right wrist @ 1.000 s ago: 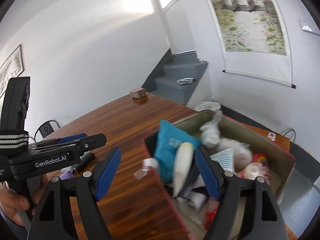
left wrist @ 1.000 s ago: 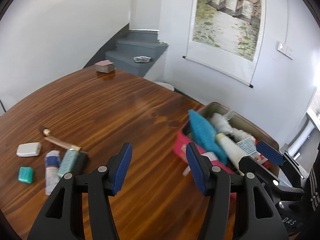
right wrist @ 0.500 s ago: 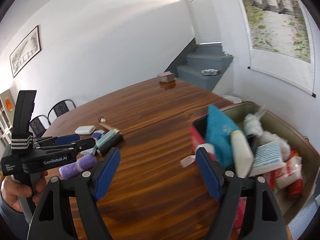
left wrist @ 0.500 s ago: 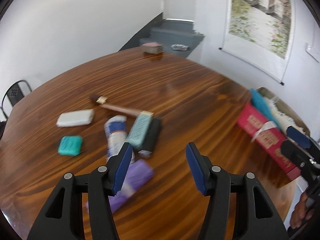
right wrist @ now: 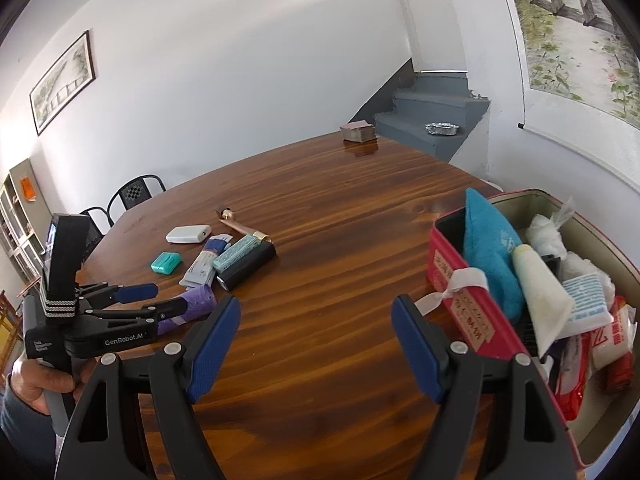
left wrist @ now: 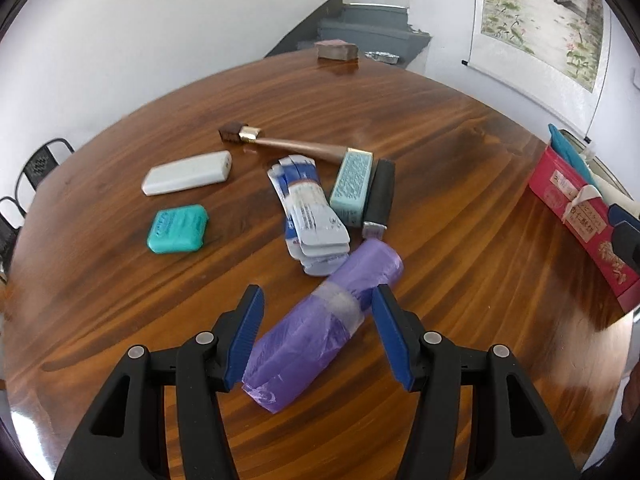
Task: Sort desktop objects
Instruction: 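Move the left gripper to the purple roll of bags and grasp it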
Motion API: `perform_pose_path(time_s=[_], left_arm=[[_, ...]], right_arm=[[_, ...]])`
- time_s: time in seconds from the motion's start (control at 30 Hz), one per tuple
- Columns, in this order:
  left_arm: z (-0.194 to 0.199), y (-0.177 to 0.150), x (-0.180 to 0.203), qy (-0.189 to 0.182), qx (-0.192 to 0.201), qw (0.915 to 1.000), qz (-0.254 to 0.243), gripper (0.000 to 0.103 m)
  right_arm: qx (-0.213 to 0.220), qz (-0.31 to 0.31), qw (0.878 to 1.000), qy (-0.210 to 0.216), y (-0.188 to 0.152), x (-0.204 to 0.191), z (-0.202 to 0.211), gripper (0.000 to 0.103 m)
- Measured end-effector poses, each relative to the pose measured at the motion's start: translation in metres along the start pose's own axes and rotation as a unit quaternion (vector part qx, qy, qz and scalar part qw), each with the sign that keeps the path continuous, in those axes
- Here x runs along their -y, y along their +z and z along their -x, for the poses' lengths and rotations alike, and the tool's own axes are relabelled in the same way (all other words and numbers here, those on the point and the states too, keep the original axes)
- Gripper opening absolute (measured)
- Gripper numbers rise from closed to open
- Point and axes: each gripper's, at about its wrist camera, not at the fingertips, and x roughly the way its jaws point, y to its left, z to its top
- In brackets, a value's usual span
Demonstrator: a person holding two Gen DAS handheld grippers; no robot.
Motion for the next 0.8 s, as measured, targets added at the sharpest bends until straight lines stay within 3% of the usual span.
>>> perform_pose_path(time_s=[0.3, 0.73, 0.8], left_arm=[[-0.004, -0.006, 0.011, 0.011, -0.008, 0.9994, -0.031, 0.060], [-0.012, -0.014, 0.025, -0.048, -0.026, 0.9981, -0.028, 0.060], [-0.013, -0.013, 0.025, -0.047, -0.023, 0.9984, -0.022, 0.054]], right_arm=[[-0.016, -0.001, 1.000, 0.009, -0.002, -0.005, -0.012, 0.081], [-0.031, 0.018, 0.999, 0.021, 0.004, -0.017, -0.028, 0.081], [-0.035, 0.019, 0.999, 0.025, 0.005, -0.020, -0.032, 0.081]])
